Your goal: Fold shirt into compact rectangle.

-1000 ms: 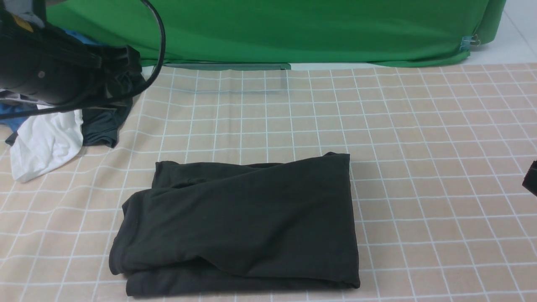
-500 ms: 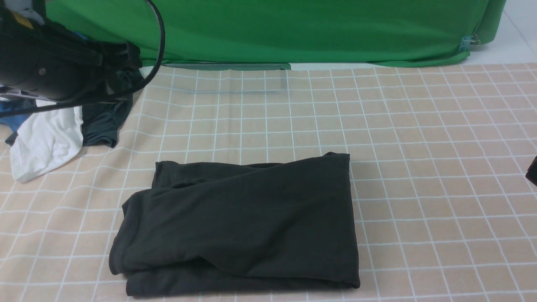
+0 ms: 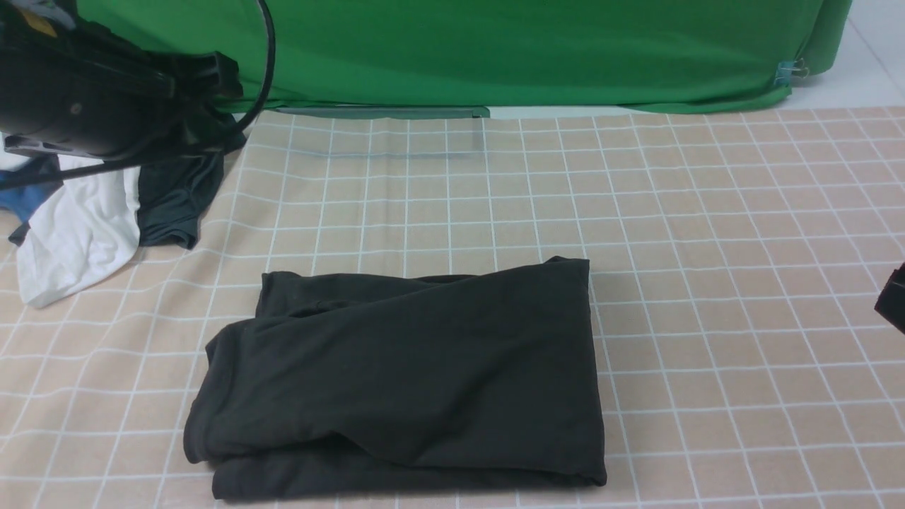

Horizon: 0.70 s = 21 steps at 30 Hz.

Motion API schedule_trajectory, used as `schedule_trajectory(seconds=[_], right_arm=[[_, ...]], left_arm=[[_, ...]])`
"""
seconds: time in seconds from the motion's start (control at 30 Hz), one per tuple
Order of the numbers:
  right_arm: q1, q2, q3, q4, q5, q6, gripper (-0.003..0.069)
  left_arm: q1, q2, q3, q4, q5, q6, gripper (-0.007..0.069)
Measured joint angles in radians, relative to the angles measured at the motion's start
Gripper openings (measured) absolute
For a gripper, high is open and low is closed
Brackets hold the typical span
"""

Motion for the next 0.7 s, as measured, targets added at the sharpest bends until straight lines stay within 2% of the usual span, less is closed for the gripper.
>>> schedule_trajectory(seconds=[0.07,0.2,0.23,0.37,0.43,0.5,0.7], right_arm=[[-0.060,-0.006,0.023,0.000,-0.002,0.000,0.0067],[-0.278,-0.069,0.141,-0.004,-0.006,0.000,0.0083],[-0.288,-0.069,0.141,-0.004,-0.007,0.000,0.0083],[-0.477,-0.202,0.304,-0.007,-0.005,0.000,0.0110],[-0.509,-0.227,0.327,-0.007,-0.003,0.000,0.0113],[-0.584,-0.297,0.390,-0.007,-0.002,0.000,0.0120],[-0.672,-0.407,0.451,0.031,0.017,0.000,0.0133]], left_arm=[[0.000,0.000,0.000,-0.003,0.000,0.000,0.0018],[0.000,0.000,0.000,-0.003,-0.003,0.003,0.0018],[0.000,0.000,0.000,-0.003,-0.003,0.003,0.0018],[0.000,0.000,0.000,-0.006,-0.004,0.003,0.0018],[0.000,0.000,0.000,-0.007,-0.004,0.003,0.0018],[0.000,0.000,0.000,-0.007,-0.004,0.003,0.0018],[0.000,0.000,0.000,-0.004,0.009,0.004,0.0018]])
